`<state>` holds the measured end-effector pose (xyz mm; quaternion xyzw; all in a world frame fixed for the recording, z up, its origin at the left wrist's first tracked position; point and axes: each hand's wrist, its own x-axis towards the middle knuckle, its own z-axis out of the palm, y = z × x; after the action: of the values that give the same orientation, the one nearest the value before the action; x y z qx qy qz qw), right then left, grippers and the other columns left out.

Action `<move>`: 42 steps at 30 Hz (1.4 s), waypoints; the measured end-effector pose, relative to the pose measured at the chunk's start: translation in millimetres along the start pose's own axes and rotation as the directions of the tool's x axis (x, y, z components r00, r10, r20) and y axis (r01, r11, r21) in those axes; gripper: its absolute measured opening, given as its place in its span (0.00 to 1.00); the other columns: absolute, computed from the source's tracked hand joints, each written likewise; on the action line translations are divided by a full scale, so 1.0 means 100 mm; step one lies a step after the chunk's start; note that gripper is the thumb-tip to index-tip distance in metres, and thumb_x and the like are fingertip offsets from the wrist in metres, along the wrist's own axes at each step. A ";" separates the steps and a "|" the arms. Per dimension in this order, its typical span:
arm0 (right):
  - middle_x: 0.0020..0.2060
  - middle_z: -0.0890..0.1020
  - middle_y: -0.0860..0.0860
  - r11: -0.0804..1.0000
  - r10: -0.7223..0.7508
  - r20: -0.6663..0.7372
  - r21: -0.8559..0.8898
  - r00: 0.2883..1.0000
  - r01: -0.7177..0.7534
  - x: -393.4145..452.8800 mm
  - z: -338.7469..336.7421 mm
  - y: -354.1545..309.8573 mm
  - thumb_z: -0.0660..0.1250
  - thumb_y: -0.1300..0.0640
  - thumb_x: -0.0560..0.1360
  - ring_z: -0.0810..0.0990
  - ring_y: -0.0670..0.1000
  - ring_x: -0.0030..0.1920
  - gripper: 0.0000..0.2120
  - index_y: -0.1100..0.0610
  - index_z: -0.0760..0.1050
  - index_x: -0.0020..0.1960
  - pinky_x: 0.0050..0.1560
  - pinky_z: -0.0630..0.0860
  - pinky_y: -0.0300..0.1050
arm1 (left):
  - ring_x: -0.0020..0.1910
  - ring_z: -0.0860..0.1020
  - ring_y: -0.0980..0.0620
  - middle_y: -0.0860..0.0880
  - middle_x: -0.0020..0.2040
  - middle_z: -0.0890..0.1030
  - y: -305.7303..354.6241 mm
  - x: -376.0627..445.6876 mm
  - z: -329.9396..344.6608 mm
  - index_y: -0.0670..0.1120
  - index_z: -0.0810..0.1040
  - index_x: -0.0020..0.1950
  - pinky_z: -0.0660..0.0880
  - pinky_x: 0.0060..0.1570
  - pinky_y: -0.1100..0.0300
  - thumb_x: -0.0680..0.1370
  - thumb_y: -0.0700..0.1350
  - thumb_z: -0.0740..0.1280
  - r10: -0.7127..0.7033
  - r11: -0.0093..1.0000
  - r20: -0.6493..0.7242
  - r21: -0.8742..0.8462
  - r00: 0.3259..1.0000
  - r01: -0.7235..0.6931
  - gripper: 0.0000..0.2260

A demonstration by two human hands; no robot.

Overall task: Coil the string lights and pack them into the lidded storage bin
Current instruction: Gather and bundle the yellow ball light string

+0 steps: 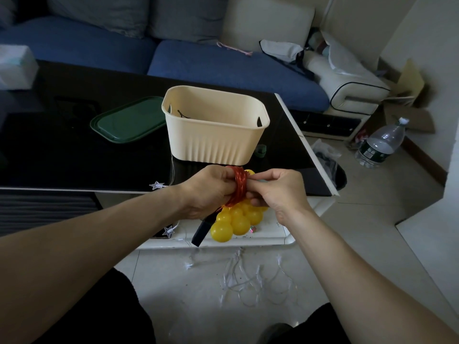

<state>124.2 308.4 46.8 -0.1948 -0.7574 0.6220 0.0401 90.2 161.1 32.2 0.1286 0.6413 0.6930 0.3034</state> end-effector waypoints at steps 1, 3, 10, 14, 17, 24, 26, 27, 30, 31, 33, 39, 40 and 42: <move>0.28 0.84 0.55 1.000 -0.004 -0.020 -0.020 1.000 0.004 0.01 0.01 0.01 0.81 0.64 0.68 0.83 0.50 0.28 0.07 0.59 0.82 0.39 0.28 0.79 0.40 | 0.53 0.79 0.44 0.31 0.55 0.79 0.00 0.00 0.00 0.31 0.75 0.63 0.75 0.61 0.54 0.80 0.27 0.55 0.007 1.000 0.010 0.010 1.000 -0.007 0.14; 0.27 0.83 0.53 0.999 -0.018 -0.036 -0.052 0.999 0.016 0.02 0.02 0.02 0.81 0.63 0.68 0.82 0.48 0.27 0.08 0.58 0.82 0.39 0.27 0.77 0.39 | 0.54 0.78 0.42 0.28 0.59 0.78 0.00 -0.01 0.00 0.31 0.74 0.63 0.74 0.64 0.50 0.80 0.28 0.56 0.018 0.999 0.010 0.030 1.000 -0.019 0.14; 0.35 0.86 0.52 0.990 0.118 0.194 0.058 0.974 -0.131 0.01 -0.06 0.03 0.77 0.61 0.71 0.83 0.46 0.34 0.06 0.57 0.85 0.48 0.29 0.75 0.37 | 0.60 0.79 0.36 0.33 0.56 0.81 -0.03 0.00 -0.10 0.37 0.80 0.58 0.74 0.64 0.44 0.80 0.31 0.61 0.025 0.992 -0.057 0.122 0.998 -0.018 0.11; 0.38 0.86 0.50 0.981 0.166 0.296 0.048 0.941 -0.188 -0.01 -0.05 0.01 0.72 0.61 0.76 0.82 0.43 0.34 0.06 0.55 0.85 0.52 0.30 0.72 0.37 | 0.56 0.79 0.33 0.33 0.53 0.82 -0.03 0.03 -0.16 0.37 0.81 0.57 0.75 0.60 0.37 0.79 0.32 0.61 -0.005 0.979 -0.105 0.201 0.995 0.026 0.11; 0.37 0.83 0.52 0.973 0.190 0.300 0.070 0.935 -0.220 -0.01 0.00 0.00 0.69 0.65 0.78 0.78 0.43 0.29 0.09 0.58 0.81 0.57 0.27 0.69 0.36 | 0.46 0.82 0.42 0.35 0.48 0.83 -0.05 0.04 -0.17 0.35 0.80 0.55 0.80 0.50 0.49 0.79 0.31 0.62 0.009 0.981 -0.135 0.193 0.991 0.017 0.10; 0.36 0.80 0.54 0.987 0.127 0.382 0.044 0.915 -0.155 0.03 -0.03 0.02 0.65 0.67 0.80 0.70 0.45 0.25 0.12 0.62 0.75 0.63 0.24 0.66 0.40 | 0.44 0.78 0.39 0.31 0.44 0.79 0.00 0.01 -0.18 0.29 0.79 0.51 0.75 0.52 0.46 0.68 0.35 0.72 -0.003 0.999 -0.164 0.037 0.986 0.009 0.15; 0.35 0.79 0.53 0.989 0.109 0.411 0.048 0.905 -0.141 0.04 -0.04 0.03 0.63 0.68 0.80 0.70 0.46 0.25 0.12 0.63 0.74 0.63 0.24 0.65 0.40 | 0.45 0.74 0.39 0.34 0.45 0.77 0.01 0.01 -0.18 0.24 0.76 0.51 0.70 0.50 0.44 0.62 0.38 0.72 -0.022 1.000 -0.118 0.010 0.993 0.023 0.24; 0.35 0.79 0.53 0.988 0.106 0.416 0.059 0.903 -0.144 0.04 -0.04 0.03 0.63 0.68 0.81 0.70 0.46 0.25 0.11 0.62 0.73 0.62 0.24 0.65 0.41 | 0.44 0.73 0.39 0.35 0.44 0.76 0.02 0.00 -0.17 0.24 0.75 0.50 0.69 0.49 0.45 0.62 0.38 0.71 -0.025 1.000 -0.082 0.015 0.996 0.026 0.23; 0.36 0.77 0.55 0.979 0.131 0.408 0.090 0.904 -0.182 0.05 -0.03 0.04 0.63 0.64 0.81 0.69 0.47 0.25 0.07 0.61 0.74 0.58 0.24 0.63 0.41 | 0.44 0.71 0.40 0.37 0.42 0.74 0.03 -0.02 -0.17 0.24 0.73 0.49 0.66 0.47 0.46 0.61 0.36 0.68 -0.052 0.997 0.006 0.066 0.999 0.052 0.21; 0.38 0.77 0.57 0.976 0.136 0.409 0.100 0.902 -0.193 0.04 -0.02 0.04 0.65 0.61 0.80 0.69 0.47 0.25 0.06 0.60 0.75 0.57 0.24 0.63 0.41 | 0.46 0.71 0.39 0.36 0.45 0.74 0.02 -0.02 -0.18 0.23 0.71 0.50 0.65 0.48 0.45 0.59 0.37 0.68 -0.050 0.996 0.038 0.076 0.998 0.047 0.25; 0.39 0.77 0.56 0.979 0.121 0.416 0.101 0.901 -0.178 0.03 -0.01 0.03 0.71 0.48 0.76 0.67 0.47 0.25 0.15 0.59 0.76 0.55 0.25 0.61 0.41 | 0.49 0.72 0.35 0.33 0.49 0.75 0.02 -0.02 -0.19 0.22 0.69 0.53 0.64 0.50 0.43 0.57 0.36 0.65 -0.051 0.996 0.090 0.083 0.995 0.043 0.28; 0.31 0.78 0.52 0.998 0.059 0.233 -0.019 0.971 -0.056 0.02 0.06 0.03 0.80 0.49 0.67 0.68 0.46 0.23 0.22 0.58 0.77 0.54 0.27 0.64 0.42 | 0.47 0.73 0.38 0.27 0.47 0.75 0.08 -0.06 -0.17 0.25 0.71 0.53 0.68 0.48 0.43 0.58 0.34 0.65 -0.055 0.981 0.129 0.190 0.990 0.030 0.25; 0.31 0.78 0.53 0.998 0.056 0.237 -0.017 0.970 -0.054 0.03 0.05 0.03 0.79 0.52 0.69 0.69 0.46 0.23 0.19 0.58 0.77 0.55 0.28 0.65 0.42 | 0.49 0.76 0.37 0.26 0.51 0.76 0.08 -0.07 -0.18 0.26 0.73 0.56 0.70 0.52 0.42 0.60 0.34 0.67 -0.066 0.977 0.126 0.209 0.990 0.039 0.26; 0.29 0.78 0.52 0.999 0.045 0.272 -0.037 0.961 -0.036 0.04 0.01 0.02 0.78 0.55 0.71 0.70 0.46 0.24 0.16 0.58 0.77 0.55 0.29 0.66 0.42 | 0.53 0.80 0.38 0.29 0.55 0.79 0.08 -0.08 -0.18 0.32 0.77 0.59 0.74 0.59 0.43 0.66 0.35 0.71 -0.059 0.962 0.091 0.271 0.994 0.033 0.21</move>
<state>120.8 309.2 44.2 -0.1235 -0.7614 0.6313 -0.0804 84.0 142.4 39.3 0.1875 0.7165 0.5851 0.3302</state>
